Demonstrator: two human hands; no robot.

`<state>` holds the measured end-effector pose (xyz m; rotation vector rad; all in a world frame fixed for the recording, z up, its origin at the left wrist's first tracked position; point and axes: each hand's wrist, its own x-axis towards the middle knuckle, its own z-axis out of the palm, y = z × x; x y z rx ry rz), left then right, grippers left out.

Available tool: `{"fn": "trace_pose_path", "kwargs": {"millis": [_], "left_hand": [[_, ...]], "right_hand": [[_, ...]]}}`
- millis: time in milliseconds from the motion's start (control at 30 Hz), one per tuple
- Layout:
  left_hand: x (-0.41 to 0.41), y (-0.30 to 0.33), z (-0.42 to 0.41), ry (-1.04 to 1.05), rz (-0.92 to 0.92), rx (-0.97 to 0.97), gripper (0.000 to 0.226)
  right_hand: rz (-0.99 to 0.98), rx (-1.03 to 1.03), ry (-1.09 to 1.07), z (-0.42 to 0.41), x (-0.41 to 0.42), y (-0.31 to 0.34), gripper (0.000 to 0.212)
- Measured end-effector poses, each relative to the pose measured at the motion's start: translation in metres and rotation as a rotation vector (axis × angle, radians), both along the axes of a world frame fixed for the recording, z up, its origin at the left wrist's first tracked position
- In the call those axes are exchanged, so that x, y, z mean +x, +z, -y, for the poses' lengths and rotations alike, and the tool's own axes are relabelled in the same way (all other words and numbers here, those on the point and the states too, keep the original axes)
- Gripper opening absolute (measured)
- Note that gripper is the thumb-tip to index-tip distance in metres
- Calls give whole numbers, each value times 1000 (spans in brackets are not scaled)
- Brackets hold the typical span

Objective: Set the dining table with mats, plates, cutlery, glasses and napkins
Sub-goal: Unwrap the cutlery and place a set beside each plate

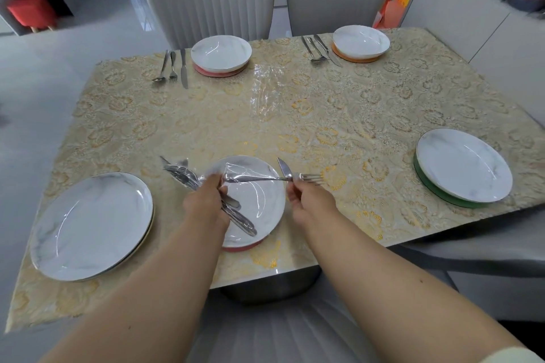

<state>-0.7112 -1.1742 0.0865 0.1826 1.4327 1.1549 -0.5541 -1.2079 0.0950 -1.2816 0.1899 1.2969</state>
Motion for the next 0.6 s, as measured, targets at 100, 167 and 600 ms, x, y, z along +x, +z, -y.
{"fn": "trace_pose_path", "kwargs": {"millis": [100,167,600], "left_hand": [[-7,-4,-3,5,-31,21,12],[-12,0,-5,25,-101,45,12],[-2,10,-6,0,-184,99,23]], "right_hand": [[222,-74,15,-5,18,-2,22],[332,-82,-57,-14,43,1,22],[1002,-321,704,-31,82,-34,26]]}}
